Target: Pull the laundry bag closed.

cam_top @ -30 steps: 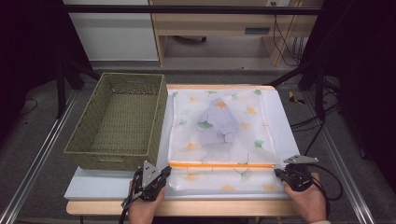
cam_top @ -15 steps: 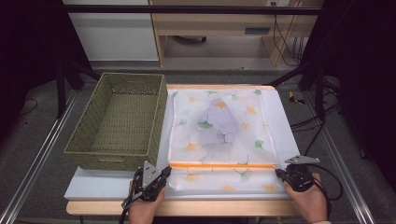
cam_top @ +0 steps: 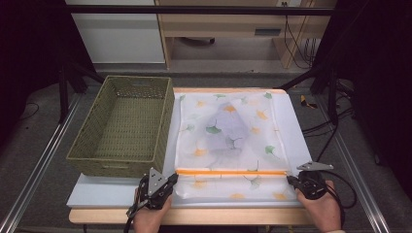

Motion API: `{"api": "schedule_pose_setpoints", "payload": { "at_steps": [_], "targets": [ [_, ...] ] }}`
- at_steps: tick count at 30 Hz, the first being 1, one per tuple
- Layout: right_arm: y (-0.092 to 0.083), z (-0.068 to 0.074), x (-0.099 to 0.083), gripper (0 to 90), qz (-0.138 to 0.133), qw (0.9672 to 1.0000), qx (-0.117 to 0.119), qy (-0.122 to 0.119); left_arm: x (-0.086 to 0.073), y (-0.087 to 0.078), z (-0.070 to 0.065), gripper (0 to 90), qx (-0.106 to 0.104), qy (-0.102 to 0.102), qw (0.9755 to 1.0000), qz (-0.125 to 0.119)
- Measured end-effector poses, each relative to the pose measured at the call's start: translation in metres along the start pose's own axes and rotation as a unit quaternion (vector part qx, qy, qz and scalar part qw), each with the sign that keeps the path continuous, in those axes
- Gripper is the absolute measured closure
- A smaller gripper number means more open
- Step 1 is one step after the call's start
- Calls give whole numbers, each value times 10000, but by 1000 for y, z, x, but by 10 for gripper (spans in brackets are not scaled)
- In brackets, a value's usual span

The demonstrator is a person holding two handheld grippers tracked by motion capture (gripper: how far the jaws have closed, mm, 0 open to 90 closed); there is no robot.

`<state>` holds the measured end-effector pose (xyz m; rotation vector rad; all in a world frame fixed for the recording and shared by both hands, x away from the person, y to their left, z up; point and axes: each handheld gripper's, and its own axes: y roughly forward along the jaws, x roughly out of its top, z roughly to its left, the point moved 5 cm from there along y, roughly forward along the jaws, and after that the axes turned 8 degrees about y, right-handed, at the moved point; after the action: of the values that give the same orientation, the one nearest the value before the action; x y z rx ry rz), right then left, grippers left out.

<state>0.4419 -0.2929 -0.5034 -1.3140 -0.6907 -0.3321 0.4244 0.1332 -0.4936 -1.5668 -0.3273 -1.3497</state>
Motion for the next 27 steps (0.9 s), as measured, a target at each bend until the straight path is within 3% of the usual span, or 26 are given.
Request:
{"api": "schedule_pose_setpoints", "payload": {
  "at_steps": [22, 27],
  "targets": [
    [-1, 1, -1, 900, -18, 10000, 5, 17, -3, 1, 0, 889, -12, -4, 10000, 30],
    [-2, 4, 0, 900, -93, 9999, 140, 1, -3, 2, -2, 887, -75, 87, 9999, 59]
  ]
}}
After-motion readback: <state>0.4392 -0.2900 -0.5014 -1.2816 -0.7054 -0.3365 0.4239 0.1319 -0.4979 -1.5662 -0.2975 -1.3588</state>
